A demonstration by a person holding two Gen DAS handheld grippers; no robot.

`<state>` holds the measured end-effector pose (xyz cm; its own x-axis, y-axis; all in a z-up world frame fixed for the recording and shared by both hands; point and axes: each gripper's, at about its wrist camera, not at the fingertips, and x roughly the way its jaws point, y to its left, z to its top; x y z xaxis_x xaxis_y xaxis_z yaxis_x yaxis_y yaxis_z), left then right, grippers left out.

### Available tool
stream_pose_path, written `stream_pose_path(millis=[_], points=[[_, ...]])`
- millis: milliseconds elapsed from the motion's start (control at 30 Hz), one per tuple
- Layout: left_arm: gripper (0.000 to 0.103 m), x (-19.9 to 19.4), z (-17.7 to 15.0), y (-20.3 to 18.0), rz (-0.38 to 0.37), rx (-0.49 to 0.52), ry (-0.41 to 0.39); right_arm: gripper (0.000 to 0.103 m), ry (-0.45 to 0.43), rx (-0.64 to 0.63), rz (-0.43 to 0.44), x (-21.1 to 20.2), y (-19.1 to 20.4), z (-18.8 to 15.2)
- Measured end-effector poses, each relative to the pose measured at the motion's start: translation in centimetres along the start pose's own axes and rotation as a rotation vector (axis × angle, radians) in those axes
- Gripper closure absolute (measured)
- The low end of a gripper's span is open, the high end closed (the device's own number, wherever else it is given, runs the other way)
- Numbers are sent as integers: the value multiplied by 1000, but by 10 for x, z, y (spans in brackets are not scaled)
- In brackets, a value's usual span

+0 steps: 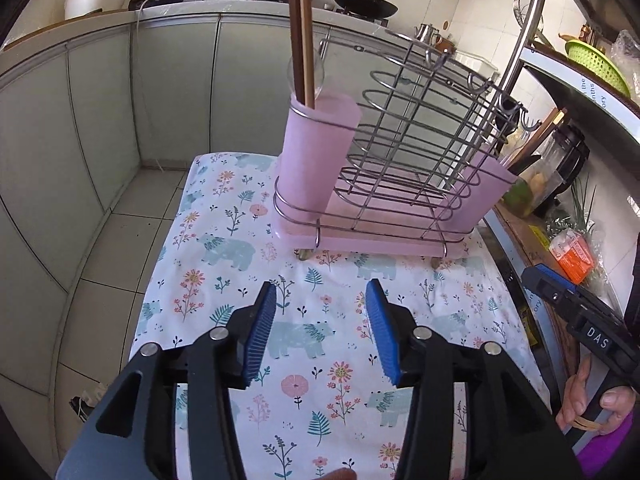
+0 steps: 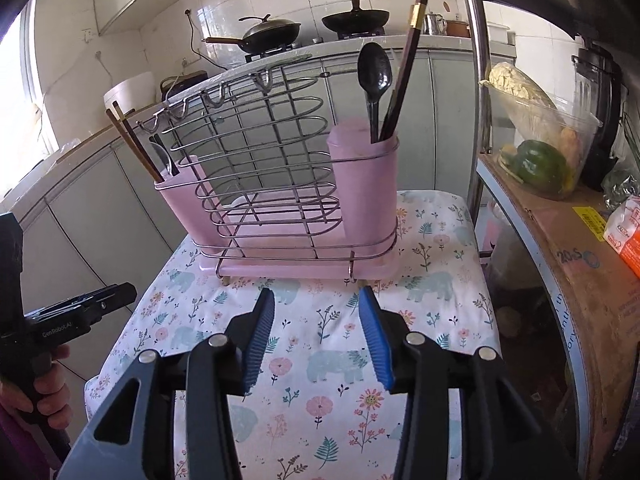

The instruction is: Organize utensils

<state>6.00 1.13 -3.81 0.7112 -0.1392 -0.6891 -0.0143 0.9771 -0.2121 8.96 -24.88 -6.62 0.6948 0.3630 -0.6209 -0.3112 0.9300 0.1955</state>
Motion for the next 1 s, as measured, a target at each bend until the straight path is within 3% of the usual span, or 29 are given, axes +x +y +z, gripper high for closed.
stream_pose_path(millis=[600,1000], points=[[56,29,23,-21,-35,46,30,60,35,4,35,23,-11,7],[56,38,34,-22,-43,62,27,60,3,0,41,23,-9,15]])
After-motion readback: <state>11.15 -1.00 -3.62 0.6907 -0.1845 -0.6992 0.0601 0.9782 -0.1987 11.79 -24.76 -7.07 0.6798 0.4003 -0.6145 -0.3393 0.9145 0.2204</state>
